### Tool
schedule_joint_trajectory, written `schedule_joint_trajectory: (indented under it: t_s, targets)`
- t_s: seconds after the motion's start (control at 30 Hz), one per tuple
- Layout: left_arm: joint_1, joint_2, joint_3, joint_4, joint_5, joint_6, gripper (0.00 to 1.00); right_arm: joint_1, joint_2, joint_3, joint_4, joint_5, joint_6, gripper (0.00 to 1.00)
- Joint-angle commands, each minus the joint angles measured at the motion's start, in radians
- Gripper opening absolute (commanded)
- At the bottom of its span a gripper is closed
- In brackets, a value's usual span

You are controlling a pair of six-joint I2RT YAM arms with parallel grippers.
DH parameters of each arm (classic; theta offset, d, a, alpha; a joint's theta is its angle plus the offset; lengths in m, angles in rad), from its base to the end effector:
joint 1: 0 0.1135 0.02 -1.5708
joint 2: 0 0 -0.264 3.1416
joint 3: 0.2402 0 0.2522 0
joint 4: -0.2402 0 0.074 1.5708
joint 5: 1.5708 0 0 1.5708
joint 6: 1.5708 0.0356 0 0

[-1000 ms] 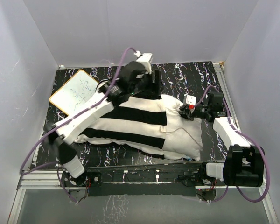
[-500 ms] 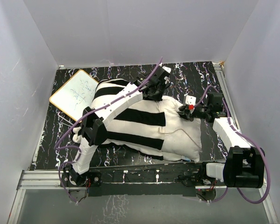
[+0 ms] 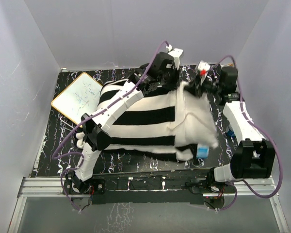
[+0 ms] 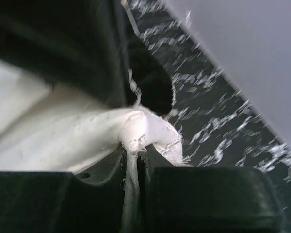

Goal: Put the pillow into the pillowcase
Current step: Stuff the pillow into the pillowcase.

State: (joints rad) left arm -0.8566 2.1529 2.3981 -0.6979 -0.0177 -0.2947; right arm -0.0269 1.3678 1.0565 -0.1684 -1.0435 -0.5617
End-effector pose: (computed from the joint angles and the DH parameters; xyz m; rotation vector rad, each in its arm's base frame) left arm 0.3193 -0.3674 0.4038 0.5703 2.0180 -0.6986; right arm 0.3006 0.0227 0.3117 -1.0521 1.5275 0.6551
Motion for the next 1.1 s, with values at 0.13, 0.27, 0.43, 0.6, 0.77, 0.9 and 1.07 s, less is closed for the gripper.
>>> schedule_joint_trajectory:
  t_s: [0.13,0.27,0.43,0.6,0.77,0.9,1.07]
  targets:
    - [-0.014,-0.215,-0.199,0.739,0.415,-0.298,0.0,0.099,-0.011,0.025,0.432,-0.062,0.414,0.08]
    - [-0.013,-0.375,-0.679,1.059,0.393,-0.428,0.0,0.098,0.03,-0.313,0.729,0.055,0.443,0.08]
    - [0.002,-0.406,-1.005,1.236,0.395,-0.53,0.0,0.088,0.25,-0.218,0.354,0.01,0.186,0.12]
    - [0.012,-0.395,-1.097,1.238,0.385,-0.521,0.0,-0.003,0.189,-0.102,-0.06,-0.154,-0.128,0.51]
    - [0.022,-0.426,-1.108,1.199,0.383,-0.478,0.0,-0.198,0.032,0.088,-0.626,-0.253,-0.484,0.81]
    - [0.022,-0.453,-1.076,1.151,0.386,-0.432,0.0,-0.323,0.024,0.186,-0.734,-0.175,-0.452,0.99]
    - [0.022,-0.481,-1.012,1.089,0.398,-0.394,0.0,-0.321,0.134,0.121,-0.639,-0.124,-0.398,0.99]
